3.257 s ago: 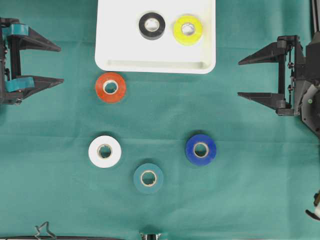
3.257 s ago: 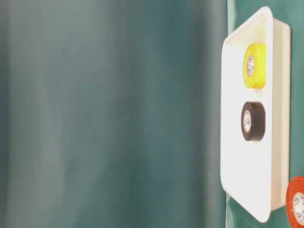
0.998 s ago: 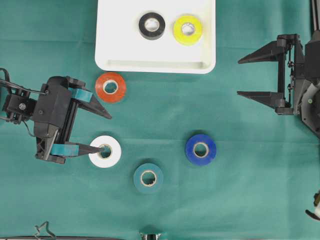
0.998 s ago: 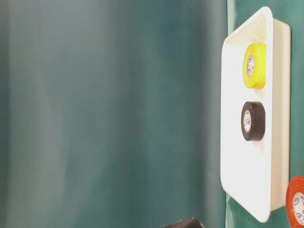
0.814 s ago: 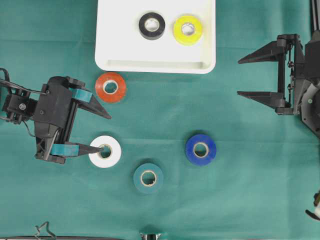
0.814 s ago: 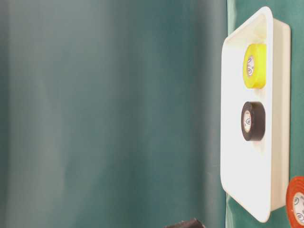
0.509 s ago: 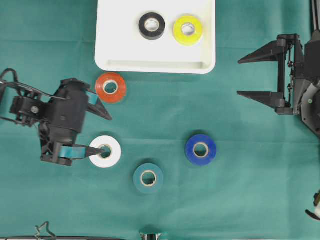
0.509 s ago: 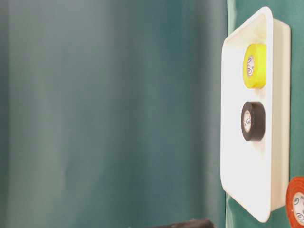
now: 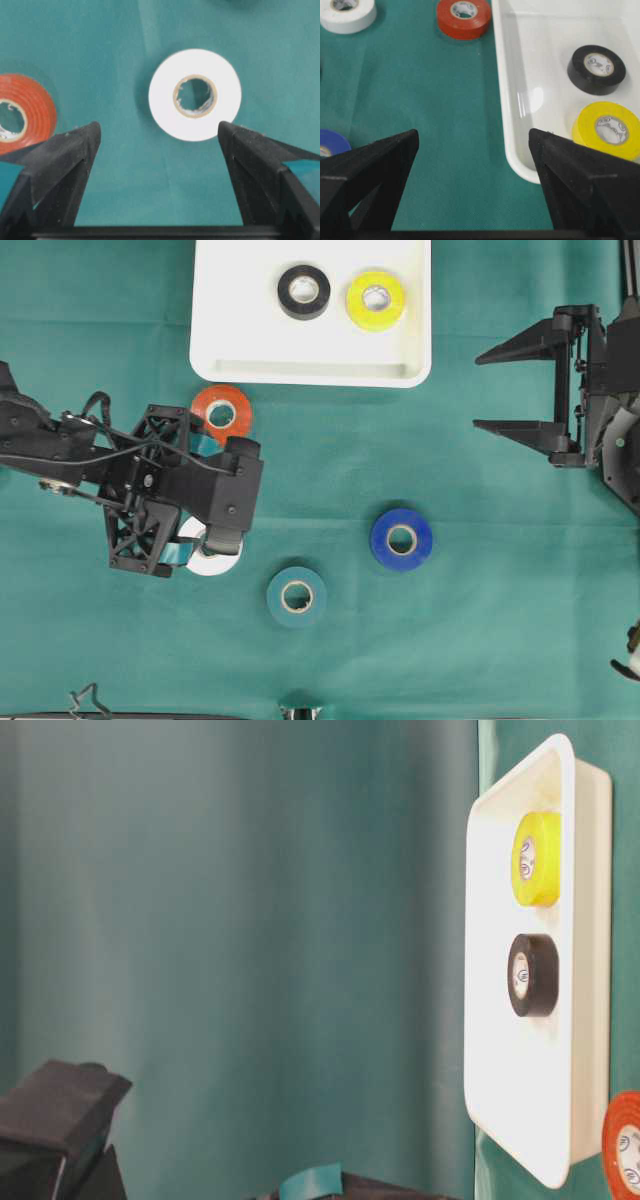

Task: Pick up the tape from a random location and place it into the white case.
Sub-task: 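Move the left gripper over the white tape roll, then lower the left gripper and close it on the white tape roll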

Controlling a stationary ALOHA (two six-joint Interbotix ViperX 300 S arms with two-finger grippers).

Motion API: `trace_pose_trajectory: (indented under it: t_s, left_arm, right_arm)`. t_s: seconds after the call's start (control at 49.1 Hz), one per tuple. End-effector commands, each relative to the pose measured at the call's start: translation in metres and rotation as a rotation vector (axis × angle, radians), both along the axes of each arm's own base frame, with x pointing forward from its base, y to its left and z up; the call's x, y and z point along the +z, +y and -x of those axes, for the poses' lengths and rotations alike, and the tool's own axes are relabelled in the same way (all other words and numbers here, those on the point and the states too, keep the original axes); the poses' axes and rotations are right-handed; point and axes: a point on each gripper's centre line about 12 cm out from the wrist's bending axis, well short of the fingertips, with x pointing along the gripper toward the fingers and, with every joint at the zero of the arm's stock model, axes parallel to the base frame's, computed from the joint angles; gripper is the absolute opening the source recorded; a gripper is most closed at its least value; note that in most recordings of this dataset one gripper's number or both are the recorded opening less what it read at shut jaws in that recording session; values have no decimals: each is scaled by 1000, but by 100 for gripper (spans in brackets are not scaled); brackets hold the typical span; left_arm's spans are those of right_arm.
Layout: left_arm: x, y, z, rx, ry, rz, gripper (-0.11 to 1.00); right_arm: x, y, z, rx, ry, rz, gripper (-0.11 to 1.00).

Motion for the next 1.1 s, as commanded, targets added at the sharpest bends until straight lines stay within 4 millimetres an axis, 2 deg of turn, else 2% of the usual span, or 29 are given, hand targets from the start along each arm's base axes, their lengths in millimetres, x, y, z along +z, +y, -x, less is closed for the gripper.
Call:
trace_pose_trajectory:
  t_s: [0.0,1.079]
  left_arm:
    - [12,-1,-5,-2,-32,4,96]
    - [11,-1,-4,-1,-31,4,96]
  right_arm:
    - [10,0,-4,0,-29,1,91]
    - [8,-1,-4,-1,-14,2,91]
